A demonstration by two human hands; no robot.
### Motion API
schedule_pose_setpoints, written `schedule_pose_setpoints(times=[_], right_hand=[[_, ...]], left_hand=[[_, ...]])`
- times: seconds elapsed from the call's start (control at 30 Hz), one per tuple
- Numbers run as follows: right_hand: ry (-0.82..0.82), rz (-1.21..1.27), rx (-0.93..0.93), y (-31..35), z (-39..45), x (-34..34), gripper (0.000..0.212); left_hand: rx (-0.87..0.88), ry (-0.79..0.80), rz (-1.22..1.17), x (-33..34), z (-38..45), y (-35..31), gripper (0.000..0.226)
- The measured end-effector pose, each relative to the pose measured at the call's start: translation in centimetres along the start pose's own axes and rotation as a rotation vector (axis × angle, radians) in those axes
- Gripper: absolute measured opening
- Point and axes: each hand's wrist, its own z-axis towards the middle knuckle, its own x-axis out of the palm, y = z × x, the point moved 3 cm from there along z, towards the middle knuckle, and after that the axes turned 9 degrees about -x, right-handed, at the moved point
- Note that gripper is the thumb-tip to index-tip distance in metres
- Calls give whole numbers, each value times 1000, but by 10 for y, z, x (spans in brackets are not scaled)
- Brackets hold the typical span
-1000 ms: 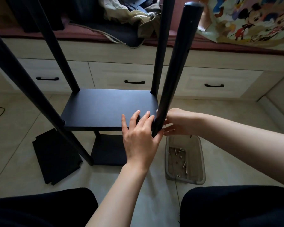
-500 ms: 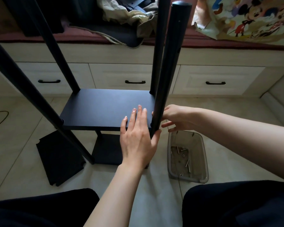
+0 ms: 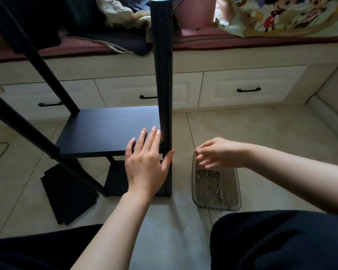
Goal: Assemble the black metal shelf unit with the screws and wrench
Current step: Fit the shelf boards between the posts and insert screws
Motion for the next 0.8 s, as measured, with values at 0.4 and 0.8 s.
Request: schedule_pose_setpoints(times=[0.4,0.8], right_hand=[[-186,-76,82,-140,69,-4,21],[-174,-510,-111,-191,151,7,29]], left_hand=[[89,-113,48,10,-2,5,55],[106,-179,36,20,-1,6,53]])
